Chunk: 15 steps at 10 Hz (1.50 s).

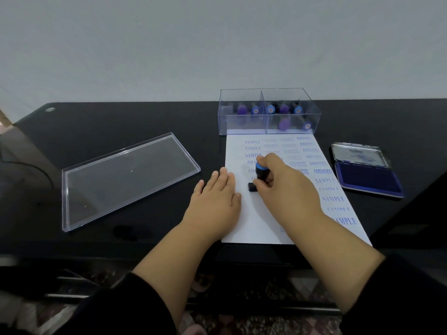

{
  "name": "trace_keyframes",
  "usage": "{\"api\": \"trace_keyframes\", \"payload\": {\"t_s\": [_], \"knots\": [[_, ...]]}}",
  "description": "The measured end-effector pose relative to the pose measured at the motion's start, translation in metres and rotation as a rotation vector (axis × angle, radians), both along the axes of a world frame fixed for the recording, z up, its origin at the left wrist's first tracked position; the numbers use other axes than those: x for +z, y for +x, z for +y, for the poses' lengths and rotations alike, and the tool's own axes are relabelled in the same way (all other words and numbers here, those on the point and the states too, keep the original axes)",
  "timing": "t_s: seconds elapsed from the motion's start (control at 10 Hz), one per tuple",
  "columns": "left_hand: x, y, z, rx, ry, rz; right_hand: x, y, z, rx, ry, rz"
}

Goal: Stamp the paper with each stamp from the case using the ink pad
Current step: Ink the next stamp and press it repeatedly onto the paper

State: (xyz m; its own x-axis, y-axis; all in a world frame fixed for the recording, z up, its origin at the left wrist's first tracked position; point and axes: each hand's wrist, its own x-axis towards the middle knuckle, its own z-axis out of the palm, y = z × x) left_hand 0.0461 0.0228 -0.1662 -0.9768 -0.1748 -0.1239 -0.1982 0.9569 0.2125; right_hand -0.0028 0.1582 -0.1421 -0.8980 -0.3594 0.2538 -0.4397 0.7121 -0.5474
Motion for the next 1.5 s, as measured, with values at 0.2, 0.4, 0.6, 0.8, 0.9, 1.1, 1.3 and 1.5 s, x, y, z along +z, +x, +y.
{"api": "trace_keyframes", "payload": {"t_s": [0.2, 0.4, 0.6, 0.8, 0.9, 1.1, 1.3, 1.5], "knots": [[0.000, 0.000, 0.000, 0.003, 0.002, 0.005, -0.001, 0.000, 0.000, -0.007, -0.011, 0.003], [0.000, -0.001, 0.001, 0.013, 0.015, 0.011, 0.000, 0.000, 0.003, 0.017, -0.048, -0.026], [0.002, -0.001, 0.002, 0.030, 0.028, 0.011, 0.011, -0.011, 0.021, -0.075, -0.236, -0.048], [0.003, 0.000, 0.002, 0.040, 0.039, 0.022, 0.014, -0.016, 0.047, -0.125, -0.296, -0.079], [0.004, 0.000, 0.002, 0.041, 0.048, 0.019, 0.015, -0.018, 0.055, -0.138, -0.295, -0.083], [0.005, -0.001, 0.003, 0.046, 0.045, 0.010, 0.014, -0.018, 0.059, -0.136, -0.304, -0.085], [0.005, -0.001, 0.003, 0.051, 0.049, 0.004, 0.014, -0.018, 0.057, -0.120, -0.321, -0.093], [0.005, -0.003, 0.003, 0.055, 0.041, -0.004, 0.012, -0.017, 0.059, -0.120, -0.325, -0.094]]}}
